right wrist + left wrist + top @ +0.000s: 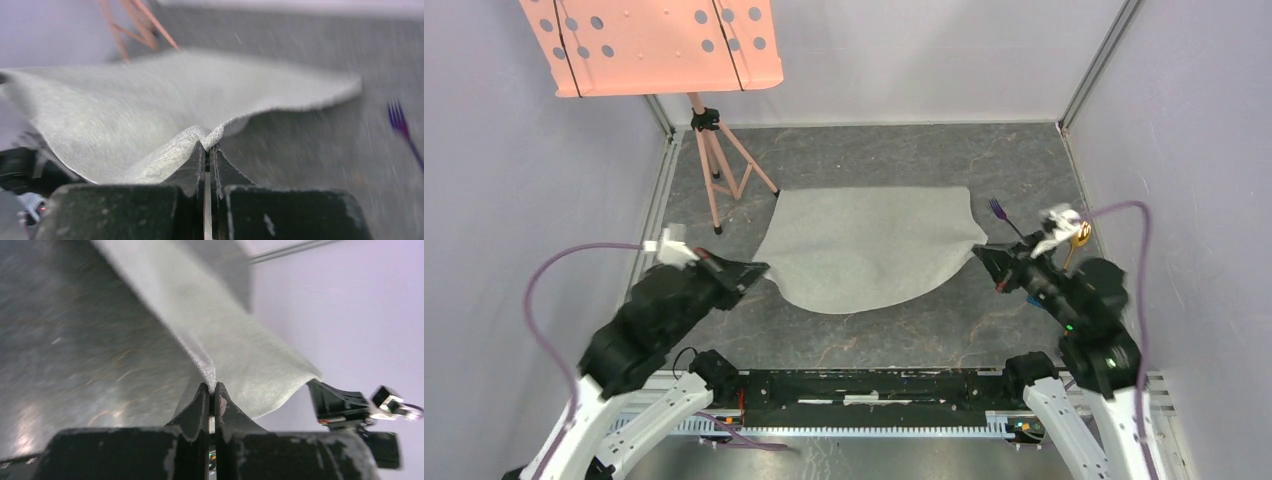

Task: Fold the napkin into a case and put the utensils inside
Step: Pick up the flattened napkin from the center of the board, then fold and flatten the napkin at the center of the board.

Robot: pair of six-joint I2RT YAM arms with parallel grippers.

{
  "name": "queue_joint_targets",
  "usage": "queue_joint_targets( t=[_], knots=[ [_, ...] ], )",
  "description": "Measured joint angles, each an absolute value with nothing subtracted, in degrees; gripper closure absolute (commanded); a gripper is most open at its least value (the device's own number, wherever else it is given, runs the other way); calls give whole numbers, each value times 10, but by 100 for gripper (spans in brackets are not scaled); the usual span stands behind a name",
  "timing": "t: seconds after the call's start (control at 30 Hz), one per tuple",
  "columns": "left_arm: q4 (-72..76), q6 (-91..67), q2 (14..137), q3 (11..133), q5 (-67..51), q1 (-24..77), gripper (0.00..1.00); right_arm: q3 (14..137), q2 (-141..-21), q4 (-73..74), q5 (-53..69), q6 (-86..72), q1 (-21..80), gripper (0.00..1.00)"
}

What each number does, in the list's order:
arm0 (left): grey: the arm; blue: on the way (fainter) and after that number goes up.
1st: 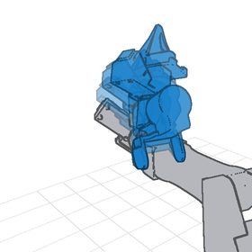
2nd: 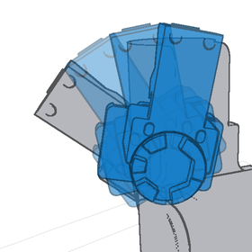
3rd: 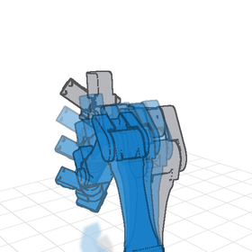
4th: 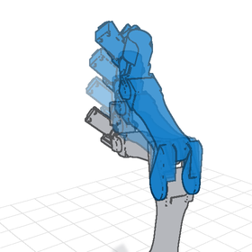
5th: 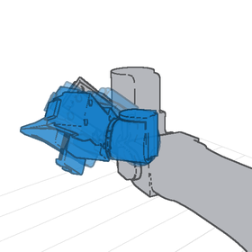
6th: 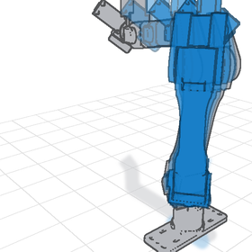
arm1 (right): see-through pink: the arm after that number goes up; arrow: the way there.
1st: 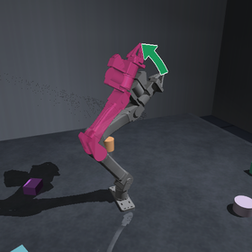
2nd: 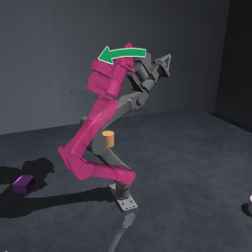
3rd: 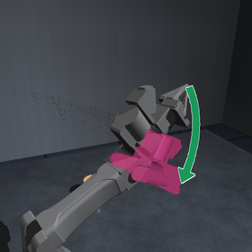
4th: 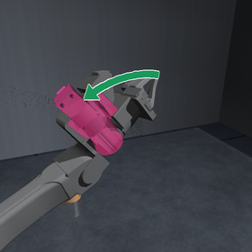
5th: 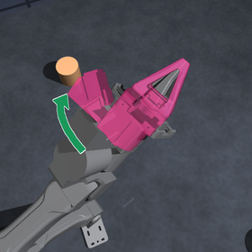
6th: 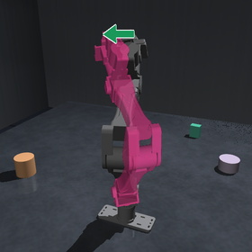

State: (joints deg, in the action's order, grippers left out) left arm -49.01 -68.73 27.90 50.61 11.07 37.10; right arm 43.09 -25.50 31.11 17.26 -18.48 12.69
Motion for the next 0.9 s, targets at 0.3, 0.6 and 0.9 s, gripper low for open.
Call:
queue_joint_targets(
  t=[0.3,0.6,0.9],
  knots=[
    [-431,-560,225,726,45,371,98,616,-140,177,264,-208,126,100],
    [-445,-513,420,859,197,371,98,607,-260,151,6,-200,122,100],
    [-399,-457,800,866,230,251,98,502,-596,73,-150,-161,121,100]
  ],
)
